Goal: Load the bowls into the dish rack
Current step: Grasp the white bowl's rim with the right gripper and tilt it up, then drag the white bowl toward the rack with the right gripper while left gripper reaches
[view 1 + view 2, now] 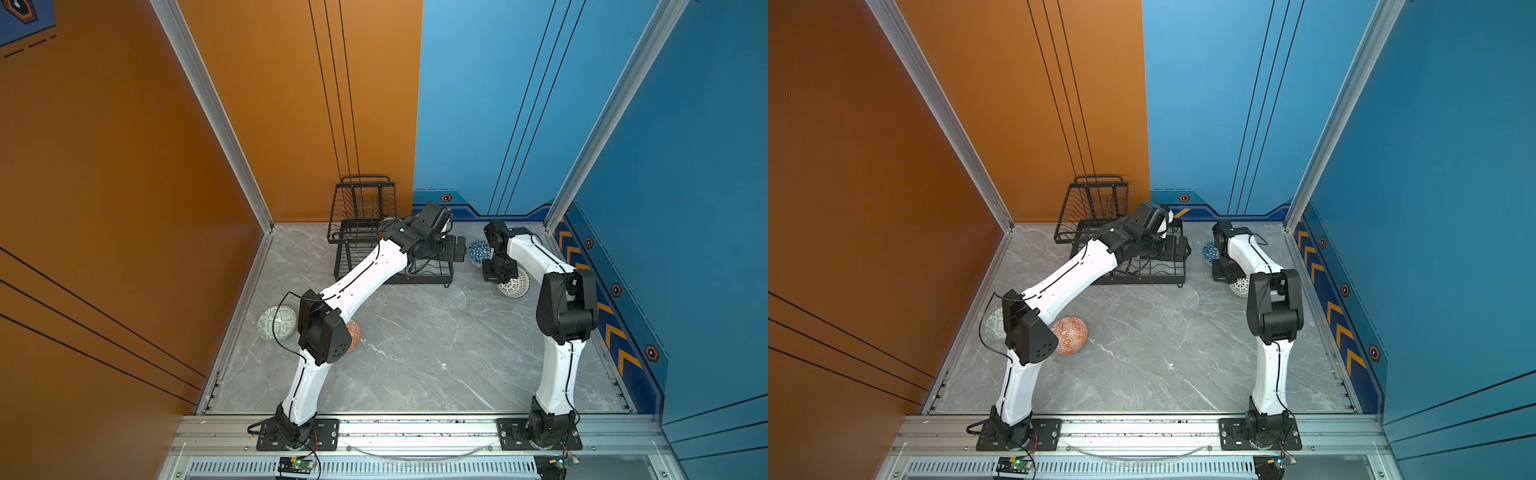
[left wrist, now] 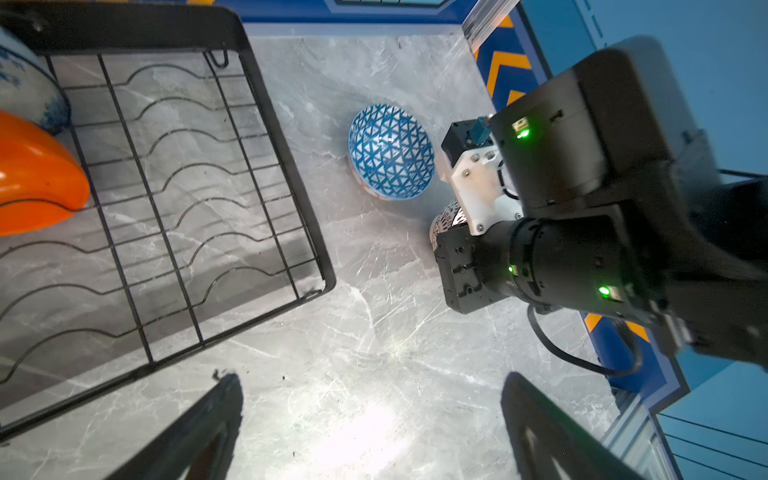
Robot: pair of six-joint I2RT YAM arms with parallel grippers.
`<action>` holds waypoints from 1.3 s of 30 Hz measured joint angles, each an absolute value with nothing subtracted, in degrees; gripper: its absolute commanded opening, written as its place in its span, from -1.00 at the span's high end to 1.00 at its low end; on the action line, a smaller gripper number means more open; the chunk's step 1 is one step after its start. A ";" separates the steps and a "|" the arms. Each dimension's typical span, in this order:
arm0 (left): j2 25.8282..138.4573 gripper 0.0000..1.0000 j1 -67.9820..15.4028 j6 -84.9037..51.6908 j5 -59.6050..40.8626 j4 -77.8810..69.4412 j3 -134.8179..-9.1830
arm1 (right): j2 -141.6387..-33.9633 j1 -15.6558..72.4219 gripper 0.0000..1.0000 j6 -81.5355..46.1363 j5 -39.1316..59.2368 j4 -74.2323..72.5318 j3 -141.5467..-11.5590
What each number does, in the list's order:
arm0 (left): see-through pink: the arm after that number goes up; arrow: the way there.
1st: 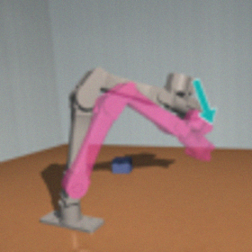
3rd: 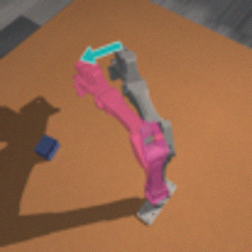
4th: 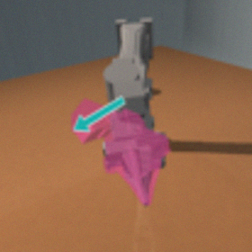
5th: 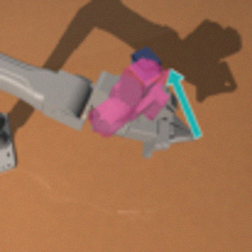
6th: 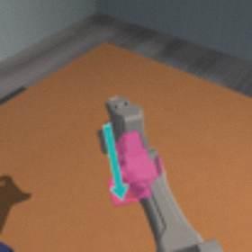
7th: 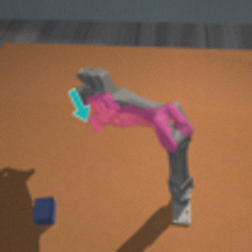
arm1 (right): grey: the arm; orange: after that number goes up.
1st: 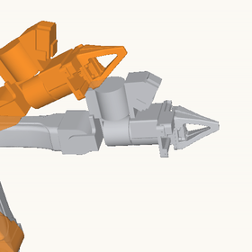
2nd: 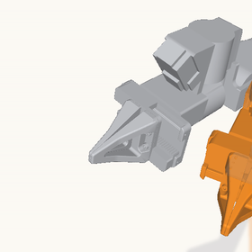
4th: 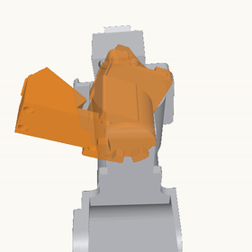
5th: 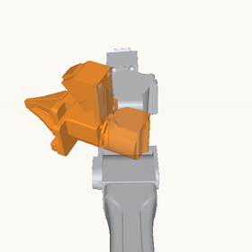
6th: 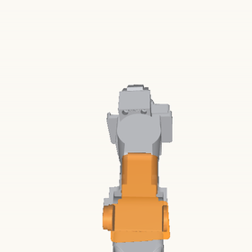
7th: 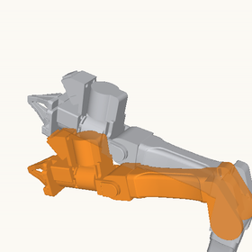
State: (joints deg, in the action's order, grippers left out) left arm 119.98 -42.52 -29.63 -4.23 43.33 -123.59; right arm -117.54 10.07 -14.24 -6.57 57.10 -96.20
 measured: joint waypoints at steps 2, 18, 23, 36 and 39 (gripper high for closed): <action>118.26 -0.96 -42.65 -29.80 -3.62 43.51 -120.95 | -116.01 12.36 0.95 -14.87 -5.54 57.30 -94.32; 98.37 -0.96 -42.39 -31.79 3.75 41.28 -101.19 | -109.93 27.46 0.88 -18.46 0.97 58.57 -86.87; 96.64 -0.96 -42.11 -33.36 4.80 39.86 -97.56 | -110.56 27.24 0.72 -18.50 3.22 58.94 -87.48; 96.60 -0.96 -42.35 -35.99 6.28 35.66 -91.59 | -115.33 24.82 0.30 -18.22 9.85 60.12 -90.19; 96.60 -0.96 -42.46 -36.75 6.24 35.07 -91.61 | -115.33 24.01 0.22 -18.20 9.91 60.58 -90.83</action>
